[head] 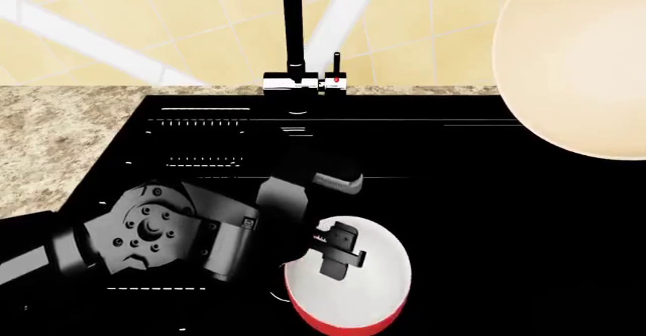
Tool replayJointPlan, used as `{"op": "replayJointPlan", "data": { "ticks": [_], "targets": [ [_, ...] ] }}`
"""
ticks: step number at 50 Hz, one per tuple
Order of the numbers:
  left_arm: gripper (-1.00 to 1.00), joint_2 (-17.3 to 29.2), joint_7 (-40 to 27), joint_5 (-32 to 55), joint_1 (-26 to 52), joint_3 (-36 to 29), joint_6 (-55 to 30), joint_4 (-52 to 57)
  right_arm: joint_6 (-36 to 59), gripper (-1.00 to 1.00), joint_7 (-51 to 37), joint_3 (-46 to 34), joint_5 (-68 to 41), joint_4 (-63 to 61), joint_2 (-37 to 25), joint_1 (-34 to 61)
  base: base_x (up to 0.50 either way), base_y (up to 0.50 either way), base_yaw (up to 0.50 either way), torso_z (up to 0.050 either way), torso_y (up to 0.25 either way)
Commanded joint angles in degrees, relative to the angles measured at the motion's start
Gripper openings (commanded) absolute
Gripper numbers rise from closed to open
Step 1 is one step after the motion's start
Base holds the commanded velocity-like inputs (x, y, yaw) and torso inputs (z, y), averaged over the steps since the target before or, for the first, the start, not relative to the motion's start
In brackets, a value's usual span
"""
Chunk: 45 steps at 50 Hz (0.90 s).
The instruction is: Stack the bowls in the sink.
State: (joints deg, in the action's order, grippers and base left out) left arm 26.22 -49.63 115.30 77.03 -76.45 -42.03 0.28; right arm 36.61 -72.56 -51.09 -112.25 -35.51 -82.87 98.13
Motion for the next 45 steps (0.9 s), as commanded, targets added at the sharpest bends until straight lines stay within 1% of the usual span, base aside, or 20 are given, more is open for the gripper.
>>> {"op": "replayJointPlan", "data": {
  "ticks": [1,14,26,45],
  "targets": [
    [1.0,-0.05,-0.46,-0.26,0.75,-0.03,-0.33,0.02,0.29,-1.0,0.0,0.89,0.14,0.1,-0.21,1.55,0.0,0.0,0.0,0.0,0.0],
    [1.0,1.29,-2.05,1.34,3.08,1.1,-0.79,1.52,0.54,-1.0,-0.14,1.48,-0.22,0.12,-0.36,1.65,0.0,0.0,0.0,0.0,0.0],
    [1.0,5.41,-7.04,7.67,10.51,5.49,-1.4,6.37,0.76,-1.0,-0.51,2.24,-0.8,0.12,-0.17,2.05,0.0,0.0,0.0,0.0,0.001],
    [1.0,8.62,-10.36,14.13,19.06,9.82,-2.8,10.38,2.41,-1.0,-1.69,3.1,-1.67,0.57,1.3,2.88,0.0,0.0,0.0,0.0,0.0]
  ]
}}
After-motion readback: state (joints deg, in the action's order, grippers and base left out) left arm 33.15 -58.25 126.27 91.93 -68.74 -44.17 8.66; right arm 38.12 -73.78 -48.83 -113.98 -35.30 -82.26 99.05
